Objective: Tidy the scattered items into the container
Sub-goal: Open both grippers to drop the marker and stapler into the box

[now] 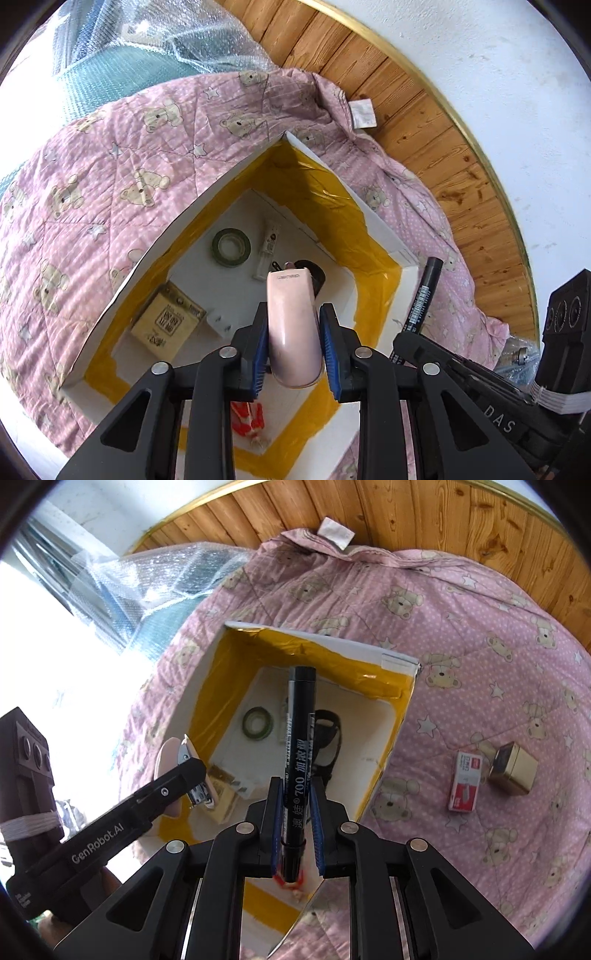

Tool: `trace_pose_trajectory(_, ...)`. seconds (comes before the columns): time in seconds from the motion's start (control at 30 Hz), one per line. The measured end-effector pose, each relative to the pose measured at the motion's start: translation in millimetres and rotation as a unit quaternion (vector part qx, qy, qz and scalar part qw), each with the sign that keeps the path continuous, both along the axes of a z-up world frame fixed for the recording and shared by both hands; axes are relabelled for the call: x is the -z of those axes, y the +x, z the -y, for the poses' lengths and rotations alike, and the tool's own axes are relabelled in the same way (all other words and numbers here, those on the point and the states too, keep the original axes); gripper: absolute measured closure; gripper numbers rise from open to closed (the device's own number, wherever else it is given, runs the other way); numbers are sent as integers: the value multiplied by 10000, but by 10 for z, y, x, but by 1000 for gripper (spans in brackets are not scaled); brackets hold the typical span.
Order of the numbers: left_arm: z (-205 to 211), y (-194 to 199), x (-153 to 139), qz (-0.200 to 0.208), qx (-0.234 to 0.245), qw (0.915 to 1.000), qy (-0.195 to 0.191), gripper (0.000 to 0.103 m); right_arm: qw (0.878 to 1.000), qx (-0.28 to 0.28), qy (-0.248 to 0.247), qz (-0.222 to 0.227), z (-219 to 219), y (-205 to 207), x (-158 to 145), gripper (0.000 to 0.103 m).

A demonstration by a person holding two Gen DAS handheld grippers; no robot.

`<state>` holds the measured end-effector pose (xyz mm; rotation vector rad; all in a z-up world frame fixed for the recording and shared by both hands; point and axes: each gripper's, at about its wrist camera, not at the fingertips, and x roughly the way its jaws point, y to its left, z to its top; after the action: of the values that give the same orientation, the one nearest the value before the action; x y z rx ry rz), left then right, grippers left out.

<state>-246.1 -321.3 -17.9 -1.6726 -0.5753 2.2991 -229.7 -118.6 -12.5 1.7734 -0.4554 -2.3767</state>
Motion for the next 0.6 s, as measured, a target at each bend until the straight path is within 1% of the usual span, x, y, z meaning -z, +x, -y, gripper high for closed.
trace_pose_trajectory(0.03, 5, -65, 70, 94, -16, 9999, 47, 54, 10000, 58, -1, 31, -30, -31, 50, 71)
trace_pose_trajectory(0.07, 13, -124, 135, 175, -43, 9998, 88, 45, 9999, 100, -62, 80, -63, -43, 94, 69)
trace_pose_trajectory(0.1, 42, -146, 161, 191, -126, 9997, 96, 39, 9998, 107, -117, 123, -84, -43, 126, 69)
trace_pose_trajectory(0.27, 216, -156, 167, 147, -382, 9992, 6, 39, 9988, 147, -382, 271, -158, 27, 223, 69)
trace_pose_trajectory(0.43, 317, -32, 171, 256, -481, 9985, -42, 39, 9981, 147, -533, 274, -182, 110, 203, 69)
trace_pose_trajectory(0.6, 241, 152, 124, 331, -369, 9987, -70, 39, 9974, 136, -665, 253, -191, 199, 157, 69)
